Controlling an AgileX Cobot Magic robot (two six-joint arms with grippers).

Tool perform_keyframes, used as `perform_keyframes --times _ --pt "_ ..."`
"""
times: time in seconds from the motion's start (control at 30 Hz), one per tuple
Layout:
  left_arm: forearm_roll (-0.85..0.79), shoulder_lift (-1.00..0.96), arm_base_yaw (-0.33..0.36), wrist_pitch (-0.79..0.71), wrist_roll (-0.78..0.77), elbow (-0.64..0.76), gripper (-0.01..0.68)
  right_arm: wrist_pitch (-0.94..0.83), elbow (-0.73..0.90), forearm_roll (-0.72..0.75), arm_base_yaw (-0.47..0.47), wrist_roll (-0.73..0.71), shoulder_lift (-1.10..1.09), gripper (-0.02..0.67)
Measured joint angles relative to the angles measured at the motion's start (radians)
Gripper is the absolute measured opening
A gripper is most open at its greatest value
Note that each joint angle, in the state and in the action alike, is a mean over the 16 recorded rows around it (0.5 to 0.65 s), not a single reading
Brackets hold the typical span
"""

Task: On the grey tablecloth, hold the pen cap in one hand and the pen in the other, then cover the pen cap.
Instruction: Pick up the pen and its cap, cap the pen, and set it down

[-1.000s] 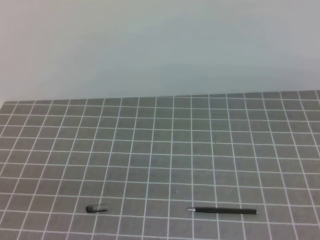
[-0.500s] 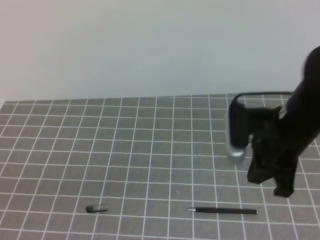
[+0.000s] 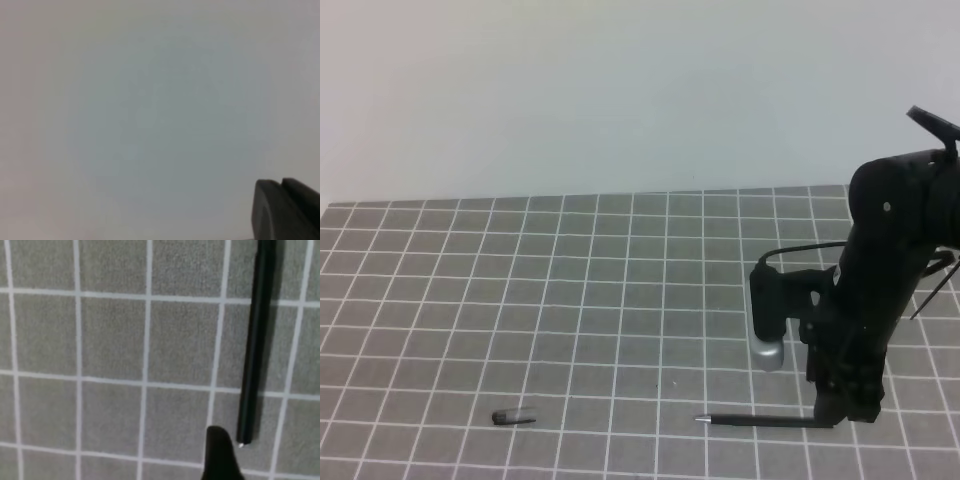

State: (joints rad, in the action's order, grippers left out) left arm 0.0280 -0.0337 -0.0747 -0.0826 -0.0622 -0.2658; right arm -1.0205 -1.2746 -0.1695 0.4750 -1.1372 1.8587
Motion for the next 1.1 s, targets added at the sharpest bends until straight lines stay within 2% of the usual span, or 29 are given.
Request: perform_keyframes --times 0.13,0.53,0.77,1.1 --pt "-0.003 0.0 0.0 -0.001 0.0 0.0 0.0 0.012 0.0 -0.002 0.0 -0.024 0.017 0.427" --pt "-0.009 0.0 0.0 -0.001 -0.001 0.0 0.0 0.029 0.0 0.014 0.0 -0.059 0.089 0.419" --pt "-0.009 0.0 0.0 -0.003 -0.003 0.0 0.0 0.036 0.0 0.025 0.0 -0.06 0.123 0.377" --pt "-0.009 0.0 0.0 -0.009 -0.004 0.0 0.0 0.062 0.0 0.027 0.0 -0.071 0.133 0.275"
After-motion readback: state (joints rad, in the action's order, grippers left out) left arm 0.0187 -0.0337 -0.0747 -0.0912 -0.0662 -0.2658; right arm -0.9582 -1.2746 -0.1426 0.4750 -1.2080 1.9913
